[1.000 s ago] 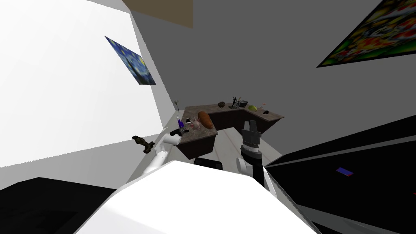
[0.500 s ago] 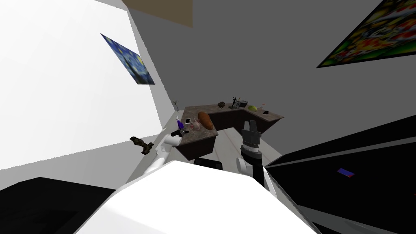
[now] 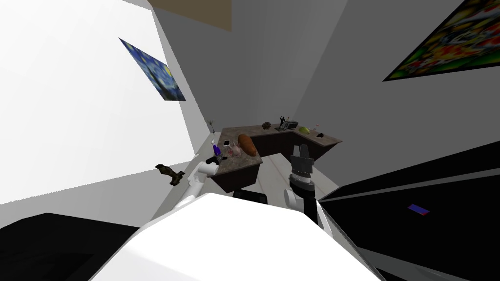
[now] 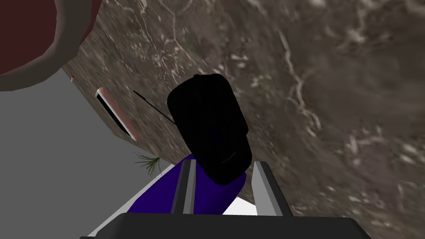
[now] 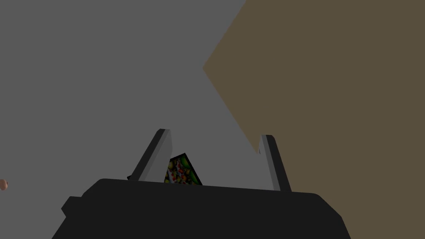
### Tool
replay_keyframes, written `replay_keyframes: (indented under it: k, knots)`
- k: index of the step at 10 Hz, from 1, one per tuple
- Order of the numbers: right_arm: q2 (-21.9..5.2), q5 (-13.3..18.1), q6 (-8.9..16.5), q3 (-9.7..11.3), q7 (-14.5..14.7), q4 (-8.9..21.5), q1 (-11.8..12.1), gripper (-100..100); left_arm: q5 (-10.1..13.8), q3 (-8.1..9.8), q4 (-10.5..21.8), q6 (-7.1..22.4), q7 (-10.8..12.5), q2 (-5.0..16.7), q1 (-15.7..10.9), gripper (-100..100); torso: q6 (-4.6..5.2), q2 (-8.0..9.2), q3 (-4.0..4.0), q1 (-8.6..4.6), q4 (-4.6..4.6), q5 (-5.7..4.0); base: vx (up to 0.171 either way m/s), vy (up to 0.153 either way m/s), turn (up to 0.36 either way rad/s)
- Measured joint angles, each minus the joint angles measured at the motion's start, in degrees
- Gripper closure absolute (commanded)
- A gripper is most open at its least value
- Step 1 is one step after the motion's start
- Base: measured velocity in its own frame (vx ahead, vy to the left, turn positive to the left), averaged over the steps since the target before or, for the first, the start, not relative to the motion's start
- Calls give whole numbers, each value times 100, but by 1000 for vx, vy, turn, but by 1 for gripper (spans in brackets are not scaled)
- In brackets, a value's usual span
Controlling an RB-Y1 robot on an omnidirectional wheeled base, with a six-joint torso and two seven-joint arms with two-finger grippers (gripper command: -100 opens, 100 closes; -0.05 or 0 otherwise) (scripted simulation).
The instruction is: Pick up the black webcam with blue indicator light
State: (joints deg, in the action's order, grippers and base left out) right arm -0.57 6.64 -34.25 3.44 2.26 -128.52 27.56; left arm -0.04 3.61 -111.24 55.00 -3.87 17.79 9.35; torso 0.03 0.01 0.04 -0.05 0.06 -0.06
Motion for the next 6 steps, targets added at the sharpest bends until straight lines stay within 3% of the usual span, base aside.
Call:
replay_keyframes:
  k: [1,2,3,5,6]
  knots:
    - [0,0,0,0,0,0,0,0,0,0,1,1,-1,0,1,100,0,1,1,0,1,0,0,0,0]
    - [0,0,0,0,0,0,0,0,-1,-1,1,2,-1,1,1,0,0,1,1,0,1,0,0,0,0]
    - [0,0,0,0,0,0,0,0,-1,-1,2,2,-2,1,1,100,0,2,2,0,2,0,-20,-7,5]
    - [0,0,0,0,0,0,0,0,24,-2,-196,130,-2,24,27,100,0,18,12,-9,7,-3,-29,-11,6]
    - [0,0,0,0,0,0,0,0,27,-1,-210,153,-4,27,26,0,0,14,10,-6,6,-2,0,0,0]
